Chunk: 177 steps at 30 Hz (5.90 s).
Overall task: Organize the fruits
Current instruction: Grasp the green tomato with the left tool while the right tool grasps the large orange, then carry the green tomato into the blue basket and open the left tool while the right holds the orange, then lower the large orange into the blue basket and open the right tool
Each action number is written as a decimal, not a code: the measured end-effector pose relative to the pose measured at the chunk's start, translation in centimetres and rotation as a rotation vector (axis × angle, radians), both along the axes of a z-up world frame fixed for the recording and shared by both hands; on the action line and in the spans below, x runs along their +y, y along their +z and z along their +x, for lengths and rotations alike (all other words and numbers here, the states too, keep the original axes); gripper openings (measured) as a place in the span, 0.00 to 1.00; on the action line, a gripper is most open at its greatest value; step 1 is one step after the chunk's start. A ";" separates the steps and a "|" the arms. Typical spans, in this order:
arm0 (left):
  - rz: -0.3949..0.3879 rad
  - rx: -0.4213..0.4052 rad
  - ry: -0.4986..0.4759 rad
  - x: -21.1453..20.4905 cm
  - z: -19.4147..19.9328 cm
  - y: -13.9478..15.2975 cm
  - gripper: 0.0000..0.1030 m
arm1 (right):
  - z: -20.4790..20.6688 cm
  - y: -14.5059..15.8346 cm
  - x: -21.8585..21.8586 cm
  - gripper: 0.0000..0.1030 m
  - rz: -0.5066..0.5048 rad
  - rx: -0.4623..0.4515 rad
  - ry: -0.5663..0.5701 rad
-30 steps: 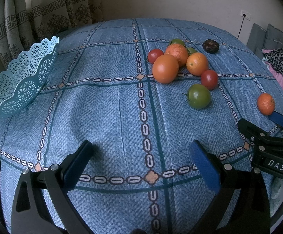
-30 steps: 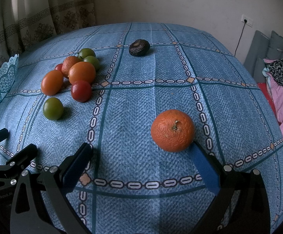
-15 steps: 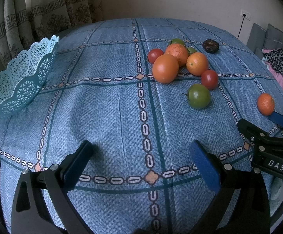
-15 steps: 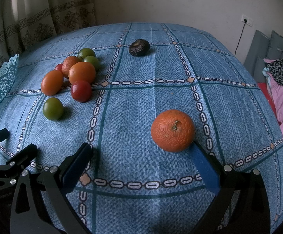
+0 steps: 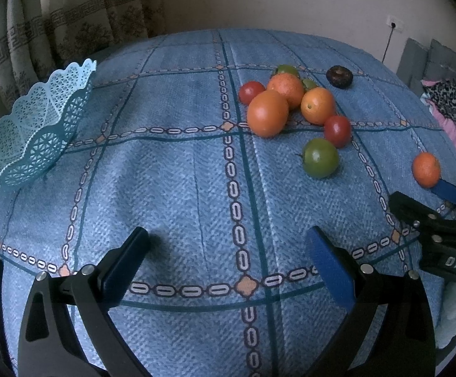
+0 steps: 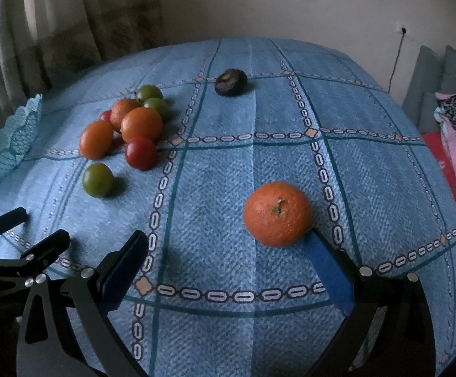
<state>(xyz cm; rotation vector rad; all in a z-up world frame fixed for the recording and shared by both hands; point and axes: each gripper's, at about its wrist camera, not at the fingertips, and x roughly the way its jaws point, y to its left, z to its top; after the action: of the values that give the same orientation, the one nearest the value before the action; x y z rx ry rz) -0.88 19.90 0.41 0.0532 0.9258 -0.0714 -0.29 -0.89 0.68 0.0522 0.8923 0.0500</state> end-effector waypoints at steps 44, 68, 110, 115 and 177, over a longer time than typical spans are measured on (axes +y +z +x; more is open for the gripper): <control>-0.042 -0.061 -0.242 -7.5 3.5 0.7 0.30 | 0.5 0.5 -3.8 0.52 0.040 -0.016 0.023; -0.059 -0.189 -0.120 -2.3 1.1 5.2 0.30 | -1.3 3.6 -2.9 0.38 0.072 -0.093 0.042; -0.034 -0.205 0.072 10.2 -1.1 5.5 0.66 | -0.5 5.2 7.2 0.38 0.167 -0.107 0.183; -0.033 -0.161 0.041 8.6 0.2 3.8 0.63 | -0.4 5.4 6.8 0.38 0.169 -0.116 0.179; -0.126 -0.326 0.451 25.4 0.2 9.4 0.97 | 6.2 8.7 28.2 0.39 0.148 -0.144 0.489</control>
<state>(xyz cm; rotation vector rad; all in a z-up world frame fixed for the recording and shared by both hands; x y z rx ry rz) -0.71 45.32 9.79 -0.2550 0.5880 0.2905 5.87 27.32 9.34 -0.0325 0.7394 0.5695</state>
